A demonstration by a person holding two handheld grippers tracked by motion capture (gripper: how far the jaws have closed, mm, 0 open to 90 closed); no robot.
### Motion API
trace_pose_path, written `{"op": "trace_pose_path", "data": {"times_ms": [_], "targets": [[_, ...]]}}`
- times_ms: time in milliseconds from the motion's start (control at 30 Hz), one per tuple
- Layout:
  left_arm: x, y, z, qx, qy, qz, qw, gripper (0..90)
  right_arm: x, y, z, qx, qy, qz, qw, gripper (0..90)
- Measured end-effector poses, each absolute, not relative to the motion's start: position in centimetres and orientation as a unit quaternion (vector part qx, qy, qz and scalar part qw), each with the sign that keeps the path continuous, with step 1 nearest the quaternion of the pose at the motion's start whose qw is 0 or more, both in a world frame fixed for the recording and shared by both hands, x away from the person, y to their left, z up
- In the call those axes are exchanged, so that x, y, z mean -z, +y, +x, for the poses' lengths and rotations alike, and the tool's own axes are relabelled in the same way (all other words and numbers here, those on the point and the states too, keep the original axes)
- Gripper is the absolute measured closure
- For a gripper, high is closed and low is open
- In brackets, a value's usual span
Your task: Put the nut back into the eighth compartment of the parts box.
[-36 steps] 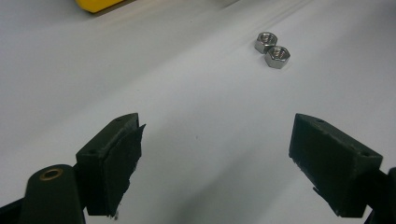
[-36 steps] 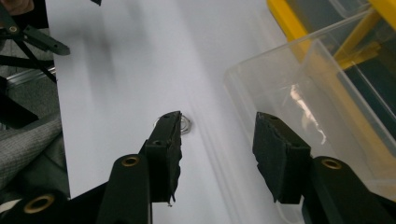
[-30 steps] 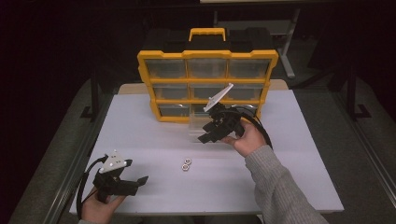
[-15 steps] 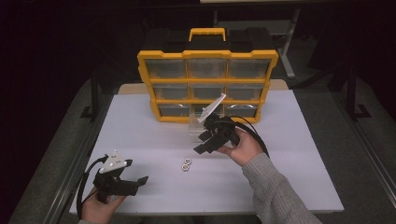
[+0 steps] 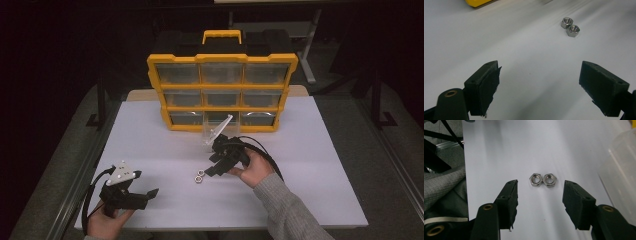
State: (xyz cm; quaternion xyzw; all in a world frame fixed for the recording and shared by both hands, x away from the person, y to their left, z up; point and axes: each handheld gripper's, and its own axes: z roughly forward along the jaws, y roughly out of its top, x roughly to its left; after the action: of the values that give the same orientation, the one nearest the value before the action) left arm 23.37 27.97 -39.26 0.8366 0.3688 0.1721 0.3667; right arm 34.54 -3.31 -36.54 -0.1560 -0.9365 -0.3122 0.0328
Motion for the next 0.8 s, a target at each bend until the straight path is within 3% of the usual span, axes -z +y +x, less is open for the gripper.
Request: {"op": "trace_pose_path", "data": {"times_ms": [300,800], "targets": [[39.3,27.9,23.4,-0.173,0.367,0.838,0.366,16.1,38.4,-2.0,34.3,0.298,-0.942,-0.150,0.039,45.0],[39.3,28.1,23.4,-0.172,0.365,0.840,0.362,16.1,41.8,0.1,33.9,0.266,-0.950,-0.146,0.071,53.5]]}}
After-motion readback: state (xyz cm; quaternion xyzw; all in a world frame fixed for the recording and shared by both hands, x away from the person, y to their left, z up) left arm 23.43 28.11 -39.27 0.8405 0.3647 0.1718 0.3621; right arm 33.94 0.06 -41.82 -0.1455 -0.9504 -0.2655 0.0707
